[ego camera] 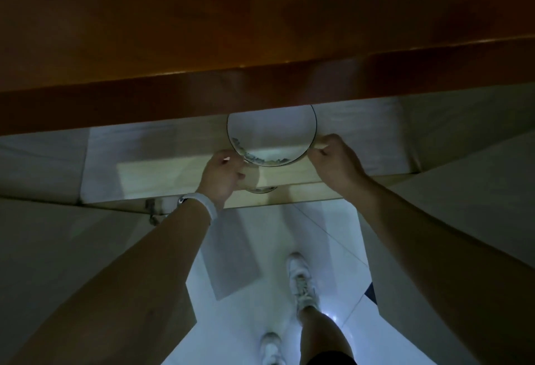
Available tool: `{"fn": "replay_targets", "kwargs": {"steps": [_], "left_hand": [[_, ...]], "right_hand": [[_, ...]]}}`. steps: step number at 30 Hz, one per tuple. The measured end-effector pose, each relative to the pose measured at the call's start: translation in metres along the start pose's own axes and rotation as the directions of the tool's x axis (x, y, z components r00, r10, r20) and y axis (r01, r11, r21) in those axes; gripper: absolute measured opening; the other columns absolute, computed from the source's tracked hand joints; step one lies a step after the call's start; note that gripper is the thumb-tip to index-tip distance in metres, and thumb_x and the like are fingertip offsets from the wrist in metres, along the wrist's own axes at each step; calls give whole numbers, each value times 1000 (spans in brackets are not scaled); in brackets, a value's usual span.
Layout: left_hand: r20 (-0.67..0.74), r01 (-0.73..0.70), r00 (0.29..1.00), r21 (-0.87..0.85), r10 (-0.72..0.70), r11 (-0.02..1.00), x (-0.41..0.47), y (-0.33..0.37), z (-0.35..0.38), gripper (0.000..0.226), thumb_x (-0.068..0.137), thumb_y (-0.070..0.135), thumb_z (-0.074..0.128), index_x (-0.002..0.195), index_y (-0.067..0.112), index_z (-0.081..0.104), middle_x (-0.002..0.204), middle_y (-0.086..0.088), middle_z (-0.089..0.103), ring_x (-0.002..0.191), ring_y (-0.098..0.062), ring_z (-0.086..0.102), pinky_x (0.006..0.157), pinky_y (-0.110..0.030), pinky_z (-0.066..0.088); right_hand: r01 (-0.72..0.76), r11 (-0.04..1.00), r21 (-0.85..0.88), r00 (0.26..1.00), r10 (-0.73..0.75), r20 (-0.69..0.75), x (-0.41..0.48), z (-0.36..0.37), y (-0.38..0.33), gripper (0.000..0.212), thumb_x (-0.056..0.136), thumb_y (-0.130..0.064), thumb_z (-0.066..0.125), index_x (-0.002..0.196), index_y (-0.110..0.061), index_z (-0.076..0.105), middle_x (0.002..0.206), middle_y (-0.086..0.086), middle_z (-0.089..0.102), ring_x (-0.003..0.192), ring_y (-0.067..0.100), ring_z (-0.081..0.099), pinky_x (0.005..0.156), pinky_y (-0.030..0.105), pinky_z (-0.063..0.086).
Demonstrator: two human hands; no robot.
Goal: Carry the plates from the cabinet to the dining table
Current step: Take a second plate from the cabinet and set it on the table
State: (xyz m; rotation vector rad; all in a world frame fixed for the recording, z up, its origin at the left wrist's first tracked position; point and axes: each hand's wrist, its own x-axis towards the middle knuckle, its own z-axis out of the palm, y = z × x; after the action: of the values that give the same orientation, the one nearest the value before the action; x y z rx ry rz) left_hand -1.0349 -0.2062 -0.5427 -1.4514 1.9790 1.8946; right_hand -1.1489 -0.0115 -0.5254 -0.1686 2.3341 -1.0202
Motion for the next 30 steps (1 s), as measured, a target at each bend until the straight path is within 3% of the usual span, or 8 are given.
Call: {"fn": "replay_targets", "kwargs": {"steps": [2, 4, 8, 13, 19, 22, 26, 30], "left_hand": [[9, 25, 1000, 7, -25, 1000, 11, 2, 3, 13, 95, 26, 56, 103, 17, 60, 89, -4, 66, 66, -17, 59, 53, -23, 43], [11, 32, 999, 44, -33, 998, 21, 4, 6, 14, 95, 25, 54, 99, 14, 62, 81, -3, 67, 69, -19, 60, 57, -25, 42], [-7, 14, 1000, 71, -14, 997, 34, 9, 13, 13, 94, 11, 53, 83, 14, 58, 71, -9, 64, 55, -19, 57, 44, -20, 43], [-82, -22, 996, 59, 27, 998, 42, 8, 23, 13, 93, 3, 54, 105, 7, 54, 88, -15, 64, 55, -19, 58, 37, -16, 42], [-105, -64, 992, 66, 71, 996, 36, -1, 25, 21, 92, -1, 50, 111, 4, 56, 100, -16, 64, 73, -25, 63, 39, -13, 43], [-92, -61, 994, 9, 61, 998, 26, -5, 24, 17, 90, -1, 52, 104, 8, 57, 99, -15, 65, 83, -30, 66, 48, -20, 51], [-64, -57, 996, -34, 55, 998, 1, -14, 16, 19, 77, 12, 59, 93, 24, 58, 104, -14, 69, 95, -32, 68, 80, -46, 58], [-67, -82, 994, 33, 84, 996, -44, -17, 6, 18, 87, 10, 57, 92, 25, 49, 102, -10, 66, 97, -32, 65, 78, -42, 54]], "right_hand": [[-31, 992, 125, 999, 32, -7, 17, 5, 1, 15, 85, -34, 57, 87, -24, 47, 75, -3, 52, 67, 19, 56, 66, 37, 52], [-104, 965, 242, 995, 103, 15, 28, 9, 1, 18, 87, -29, 59, 100, -21, 48, 91, 1, 58, 81, 23, 62, 72, 39, 56], [-126, 916, 380, 991, 99, 90, 47, 15, 2, 23, 91, -15, 57, 114, -15, 56, 96, 8, 65, 72, 23, 64, 58, 30, 56], [-101, 923, 372, 993, 69, 98, 62, 25, 0, 34, 86, -2, 54, 111, -26, 55, 97, -5, 61, 74, 20, 65, 59, 29, 60], [-137, 866, 480, 990, 112, 81, 53, 28, 5, 46, 85, 4, 55, 125, -16, 49, 117, 3, 54, 99, 23, 57, 65, 33, 61], [-139, 819, 557, 990, 123, 67, 40, 27, 8, 49, 84, 10, 53, 128, -11, 46, 120, 7, 54, 98, 23, 56, 59, 30, 60], [-102, 829, 550, 994, 100, 34, 16, 20, 12, 43, 83, 9, 53, 123, -7, 48, 110, 6, 57, 91, 18, 60, 58, 30, 59], [-105, 873, 476, 994, 72, 87, -21, 11, 11, 51, 74, -4, 56, 124, -12, 50, 119, 10, 59, 103, 26, 62, 67, 41, 61]]}}
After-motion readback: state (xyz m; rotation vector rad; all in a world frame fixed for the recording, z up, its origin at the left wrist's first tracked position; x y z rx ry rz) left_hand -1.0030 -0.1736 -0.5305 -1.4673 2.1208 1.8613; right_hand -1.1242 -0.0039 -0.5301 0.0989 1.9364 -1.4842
